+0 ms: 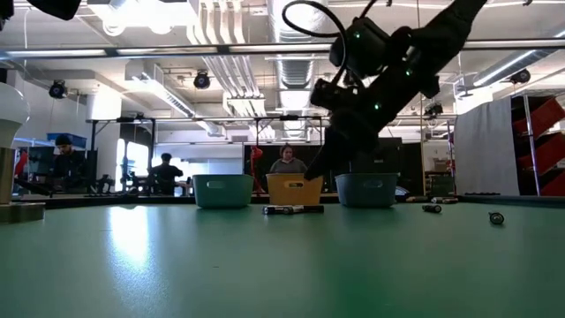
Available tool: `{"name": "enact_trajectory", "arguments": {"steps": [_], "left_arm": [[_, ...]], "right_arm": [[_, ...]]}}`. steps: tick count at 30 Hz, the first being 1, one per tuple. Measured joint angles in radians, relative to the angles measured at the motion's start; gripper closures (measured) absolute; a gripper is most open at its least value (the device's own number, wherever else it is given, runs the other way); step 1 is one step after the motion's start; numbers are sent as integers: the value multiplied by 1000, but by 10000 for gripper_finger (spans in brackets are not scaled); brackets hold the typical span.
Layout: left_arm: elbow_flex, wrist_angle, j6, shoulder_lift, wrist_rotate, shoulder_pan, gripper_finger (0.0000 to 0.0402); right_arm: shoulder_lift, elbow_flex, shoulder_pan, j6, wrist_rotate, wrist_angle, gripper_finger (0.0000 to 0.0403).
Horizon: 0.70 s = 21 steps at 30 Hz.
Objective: Sort batteries
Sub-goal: Put the small brown battery into the gray bin
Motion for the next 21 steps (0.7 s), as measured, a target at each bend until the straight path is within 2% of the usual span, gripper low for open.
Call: {"name": "enact_trajectory", "arguments": {"steps": [3,13,21], "left_arm": [[0,0,0,0,0,0,322],[0,-1,0,0,0,0,322],[0,-6,0,0,0,0,322]], "right_arm": [[36,-15,0,35,9,50,279],[134,0,2,77,37,55,282],[149,4,-2,111,33,51,305]]}}
